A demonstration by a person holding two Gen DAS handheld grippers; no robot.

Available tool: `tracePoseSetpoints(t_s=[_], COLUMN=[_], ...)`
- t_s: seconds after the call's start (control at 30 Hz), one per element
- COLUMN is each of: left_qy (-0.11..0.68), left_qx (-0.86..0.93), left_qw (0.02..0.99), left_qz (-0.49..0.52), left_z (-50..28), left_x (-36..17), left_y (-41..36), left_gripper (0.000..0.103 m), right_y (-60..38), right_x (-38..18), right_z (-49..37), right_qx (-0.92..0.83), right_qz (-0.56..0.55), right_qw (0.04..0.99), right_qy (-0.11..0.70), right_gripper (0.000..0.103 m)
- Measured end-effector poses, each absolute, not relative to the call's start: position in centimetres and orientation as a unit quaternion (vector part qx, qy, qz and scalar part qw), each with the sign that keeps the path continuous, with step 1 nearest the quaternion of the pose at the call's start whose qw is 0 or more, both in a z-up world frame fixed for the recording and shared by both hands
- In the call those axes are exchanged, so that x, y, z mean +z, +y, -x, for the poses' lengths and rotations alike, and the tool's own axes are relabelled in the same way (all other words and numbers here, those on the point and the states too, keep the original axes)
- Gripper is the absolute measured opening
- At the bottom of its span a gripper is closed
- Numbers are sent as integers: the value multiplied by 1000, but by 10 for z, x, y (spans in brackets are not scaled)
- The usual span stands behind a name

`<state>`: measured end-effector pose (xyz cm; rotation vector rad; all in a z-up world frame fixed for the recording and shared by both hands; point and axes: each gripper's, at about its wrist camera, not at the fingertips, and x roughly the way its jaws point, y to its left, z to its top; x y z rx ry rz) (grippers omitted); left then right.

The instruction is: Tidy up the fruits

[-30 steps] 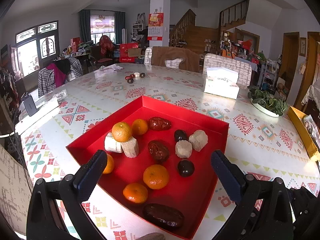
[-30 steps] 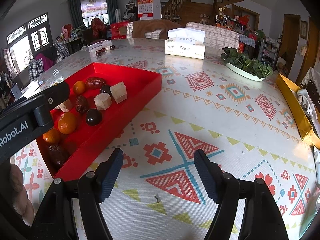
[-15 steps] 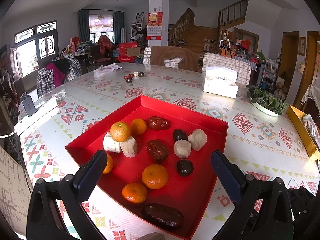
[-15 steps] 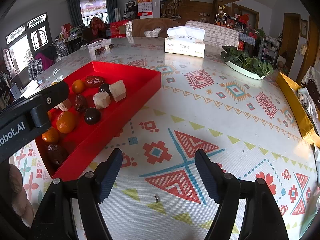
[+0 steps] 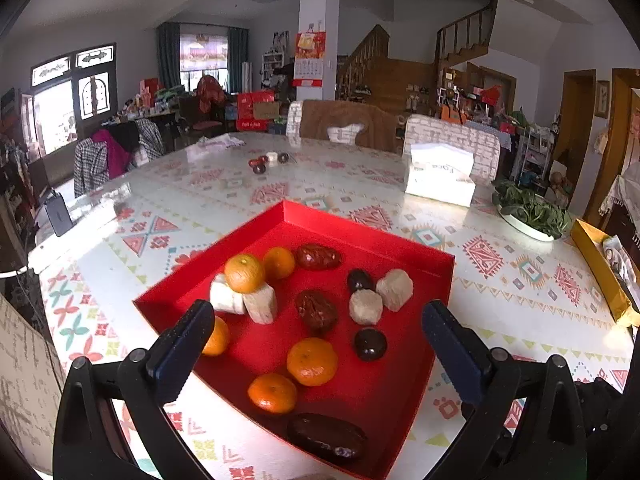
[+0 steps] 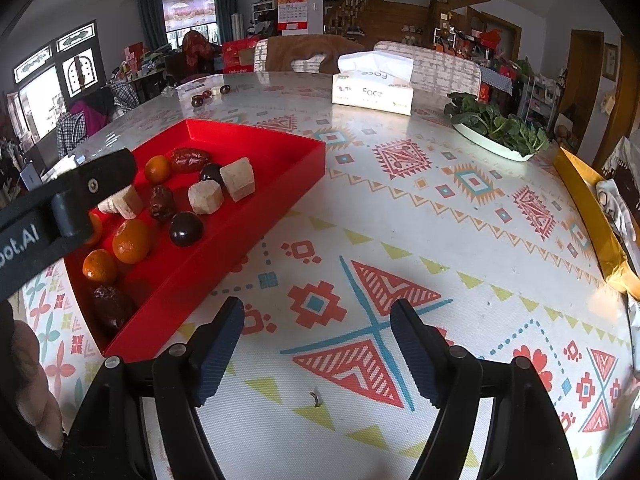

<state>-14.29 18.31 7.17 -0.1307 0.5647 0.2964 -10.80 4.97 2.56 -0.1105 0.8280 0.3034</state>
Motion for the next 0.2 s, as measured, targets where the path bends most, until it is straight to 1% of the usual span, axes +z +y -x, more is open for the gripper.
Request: tracePoseSetpoints(t_s=[0.2], left_qy=[278], left_qx=[141], left_qw=[949], left_qz=[56], left_z=[146], left_x=[82], left_y=[180], left_gripper=[103], right_y=[44], right_x=[35], right_z=[112], right_qx=[141], right_qz=[50], right_qw=[911], right_qy=[385], right_gripper=[80])
